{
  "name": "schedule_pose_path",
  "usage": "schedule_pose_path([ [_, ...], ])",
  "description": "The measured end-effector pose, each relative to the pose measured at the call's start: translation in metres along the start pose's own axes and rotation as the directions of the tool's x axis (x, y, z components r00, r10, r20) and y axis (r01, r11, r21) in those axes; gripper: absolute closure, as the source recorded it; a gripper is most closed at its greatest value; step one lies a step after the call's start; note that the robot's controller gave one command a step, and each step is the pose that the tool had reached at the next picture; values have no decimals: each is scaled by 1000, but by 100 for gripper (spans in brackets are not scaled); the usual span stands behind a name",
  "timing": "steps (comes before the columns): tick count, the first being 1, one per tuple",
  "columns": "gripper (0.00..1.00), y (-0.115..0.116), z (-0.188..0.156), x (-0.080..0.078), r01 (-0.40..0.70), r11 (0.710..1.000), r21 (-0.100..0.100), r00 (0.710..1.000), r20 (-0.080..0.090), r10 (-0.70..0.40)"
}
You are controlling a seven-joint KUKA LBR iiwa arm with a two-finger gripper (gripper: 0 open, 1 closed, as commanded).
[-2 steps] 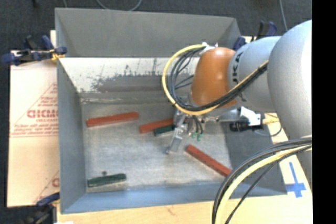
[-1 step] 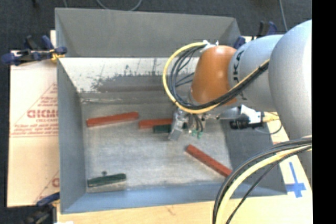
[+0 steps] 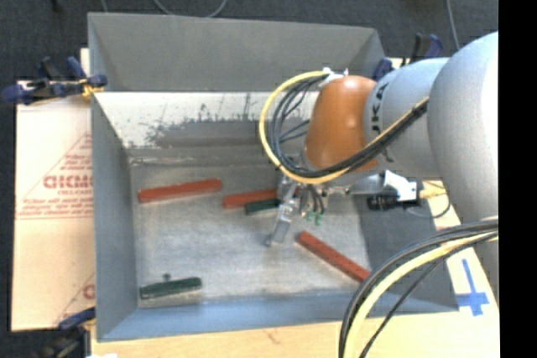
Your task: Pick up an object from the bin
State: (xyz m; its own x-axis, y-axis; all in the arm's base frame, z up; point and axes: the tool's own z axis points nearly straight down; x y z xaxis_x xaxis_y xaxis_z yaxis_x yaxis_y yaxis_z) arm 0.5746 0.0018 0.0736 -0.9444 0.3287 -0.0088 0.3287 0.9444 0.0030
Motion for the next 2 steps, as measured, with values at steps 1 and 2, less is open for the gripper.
schedule_pose_path([
  [1, 0, 15, -10, -58, 13, 1000, 0, 1000, 0, -13],
  [2, 100, 14, -9, -56, 14, 1000, 2, 1000, -5, -14],
])
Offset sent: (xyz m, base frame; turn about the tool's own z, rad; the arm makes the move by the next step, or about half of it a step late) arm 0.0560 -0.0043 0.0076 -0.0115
